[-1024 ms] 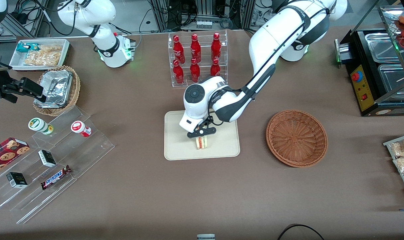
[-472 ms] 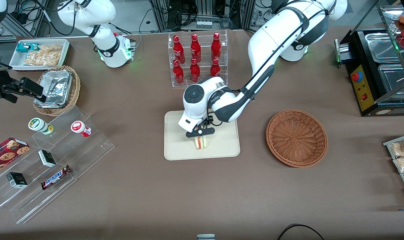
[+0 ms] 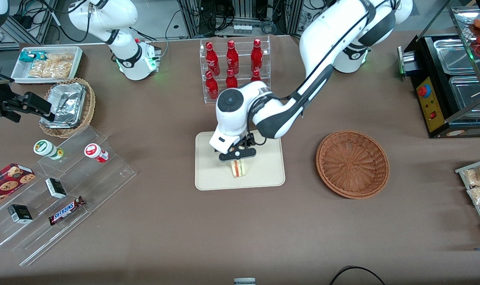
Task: Place sandwich from basket to tray
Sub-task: 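Lower the sandwich onto the tray and open the left gripper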
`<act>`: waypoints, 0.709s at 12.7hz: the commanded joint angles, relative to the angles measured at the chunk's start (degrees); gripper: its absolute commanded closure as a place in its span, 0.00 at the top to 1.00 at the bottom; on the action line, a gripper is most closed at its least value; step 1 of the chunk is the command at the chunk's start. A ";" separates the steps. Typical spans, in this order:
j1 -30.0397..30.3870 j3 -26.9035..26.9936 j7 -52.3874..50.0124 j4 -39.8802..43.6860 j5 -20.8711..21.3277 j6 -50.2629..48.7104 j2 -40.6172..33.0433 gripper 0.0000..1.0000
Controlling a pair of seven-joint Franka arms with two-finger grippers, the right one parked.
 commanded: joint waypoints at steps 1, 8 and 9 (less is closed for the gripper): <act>3.47 0.00 0.49 -2.31 0.23 -3.51 -5.36 1.00; 12.26 0.17 3.46 -9.25 -3.37 -10.72 -12.92 1.00; 13.84 0.17 4.95 -11.61 -3.37 -10.64 -14.68 1.00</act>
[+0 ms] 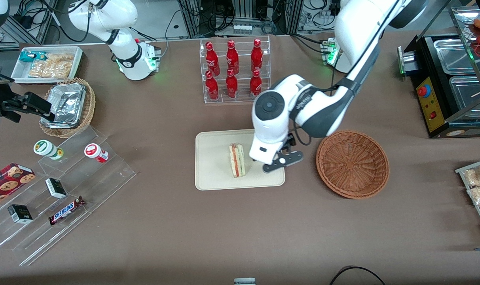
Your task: Place sandwich from basket to tray
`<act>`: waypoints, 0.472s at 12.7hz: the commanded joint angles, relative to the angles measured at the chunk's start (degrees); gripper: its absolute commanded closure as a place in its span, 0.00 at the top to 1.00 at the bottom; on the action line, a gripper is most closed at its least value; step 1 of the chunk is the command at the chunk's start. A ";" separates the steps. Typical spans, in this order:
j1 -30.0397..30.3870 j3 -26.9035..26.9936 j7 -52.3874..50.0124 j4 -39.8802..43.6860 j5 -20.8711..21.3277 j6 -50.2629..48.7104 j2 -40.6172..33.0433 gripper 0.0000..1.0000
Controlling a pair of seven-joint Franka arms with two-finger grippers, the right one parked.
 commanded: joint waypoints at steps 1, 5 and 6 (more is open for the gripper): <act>4.39 -0.16 4.26 -8.50 -1.06 0.14 -7.39 1.00; 10.11 -0.25 6.12 -15.45 -1.50 0.40 -13.99 1.00; 10.82 -0.25 7.25 -16.69 -1.59 0.14 -15.57 1.00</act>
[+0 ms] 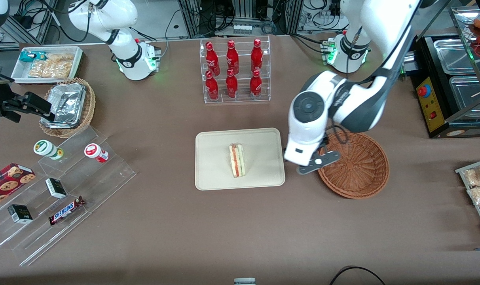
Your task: Place sandwich from basket to tray
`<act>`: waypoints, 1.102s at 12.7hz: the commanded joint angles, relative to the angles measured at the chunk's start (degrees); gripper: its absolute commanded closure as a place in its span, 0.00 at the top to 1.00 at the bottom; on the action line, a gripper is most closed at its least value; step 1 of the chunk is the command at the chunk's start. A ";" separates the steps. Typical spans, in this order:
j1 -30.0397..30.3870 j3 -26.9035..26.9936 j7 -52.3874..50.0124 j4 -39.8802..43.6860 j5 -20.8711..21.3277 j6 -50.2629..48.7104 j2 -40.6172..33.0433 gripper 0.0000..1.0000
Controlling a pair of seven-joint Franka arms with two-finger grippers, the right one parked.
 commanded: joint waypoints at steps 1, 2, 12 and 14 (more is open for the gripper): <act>3.51 -0.29 2.58 -6.99 -1.89 0.16 -6.93 1.00; 4.04 -0.29 3.81 -8.31 -3.03 -0.01 -8.77 1.00; 5.62 8.24 31.21 -14.65 -14.28 -8.79 -21.97 1.00; 8.17 8.50 37.89 -12.47 -15.61 -13.35 -22.59 1.00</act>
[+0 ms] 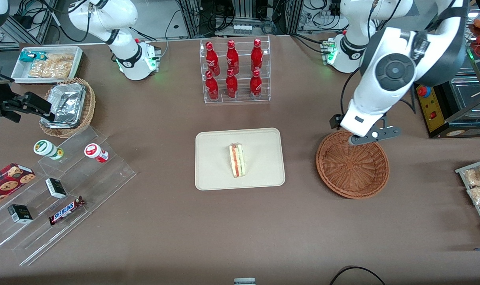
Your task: Place sandwich from basket to tray
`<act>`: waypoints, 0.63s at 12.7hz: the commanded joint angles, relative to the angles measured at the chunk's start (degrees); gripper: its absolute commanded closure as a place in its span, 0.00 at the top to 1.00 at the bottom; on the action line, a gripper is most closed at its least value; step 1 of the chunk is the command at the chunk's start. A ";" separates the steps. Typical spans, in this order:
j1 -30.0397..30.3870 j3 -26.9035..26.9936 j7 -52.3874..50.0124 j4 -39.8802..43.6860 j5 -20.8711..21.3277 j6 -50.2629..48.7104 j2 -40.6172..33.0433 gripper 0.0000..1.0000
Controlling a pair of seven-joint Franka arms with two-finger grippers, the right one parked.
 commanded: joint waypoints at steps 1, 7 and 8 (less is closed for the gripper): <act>2.89 1.23 8.85 1.55 -2.09 -5.73 -2.43 1.00; 2.72 12.75 26.98 8.41 -4.99 -14.89 -4.81 1.00; 2.63 13.54 27.25 9.55 -4.91 -14.80 -4.81 1.00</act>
